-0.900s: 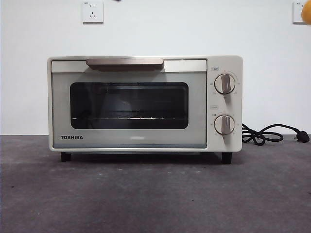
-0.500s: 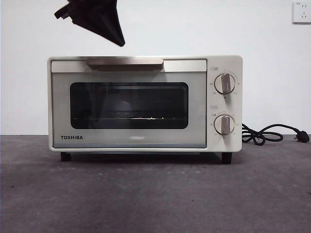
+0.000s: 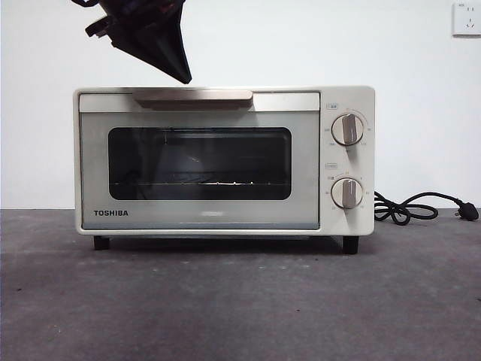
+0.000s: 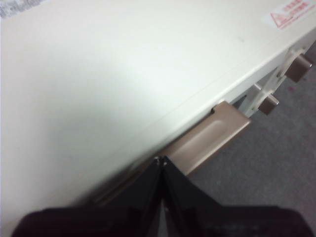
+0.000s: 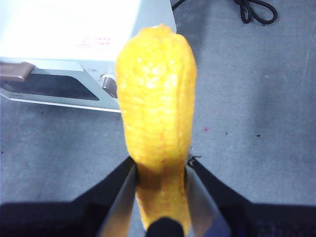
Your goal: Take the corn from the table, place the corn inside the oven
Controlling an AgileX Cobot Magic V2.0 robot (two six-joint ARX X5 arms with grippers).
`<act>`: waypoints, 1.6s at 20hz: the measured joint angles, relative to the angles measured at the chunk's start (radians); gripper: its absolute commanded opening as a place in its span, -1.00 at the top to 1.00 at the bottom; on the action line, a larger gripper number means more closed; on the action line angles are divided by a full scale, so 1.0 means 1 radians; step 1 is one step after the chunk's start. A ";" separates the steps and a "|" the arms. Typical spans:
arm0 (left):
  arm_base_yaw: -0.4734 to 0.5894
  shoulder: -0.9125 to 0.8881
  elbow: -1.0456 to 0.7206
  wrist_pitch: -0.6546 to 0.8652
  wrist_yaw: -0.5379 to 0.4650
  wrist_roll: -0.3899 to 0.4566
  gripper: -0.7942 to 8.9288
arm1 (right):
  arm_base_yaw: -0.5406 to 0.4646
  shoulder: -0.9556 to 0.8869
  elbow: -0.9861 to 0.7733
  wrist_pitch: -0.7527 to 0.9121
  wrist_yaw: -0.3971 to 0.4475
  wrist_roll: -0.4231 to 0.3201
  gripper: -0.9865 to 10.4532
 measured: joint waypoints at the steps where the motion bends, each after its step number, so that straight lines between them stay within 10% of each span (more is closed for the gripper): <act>1: 0.000 0.002 0.000 -0.006 0.000 0.001 0.85 | 0.000 0.000 0.000 0.000 0.000 0.000 0.85; 32: -0.031 0.041 0.015 -0.450 0.135 0.027 0.85 | 0.000 0.000 0.000 -0.029 -0.041 -0.023 0.86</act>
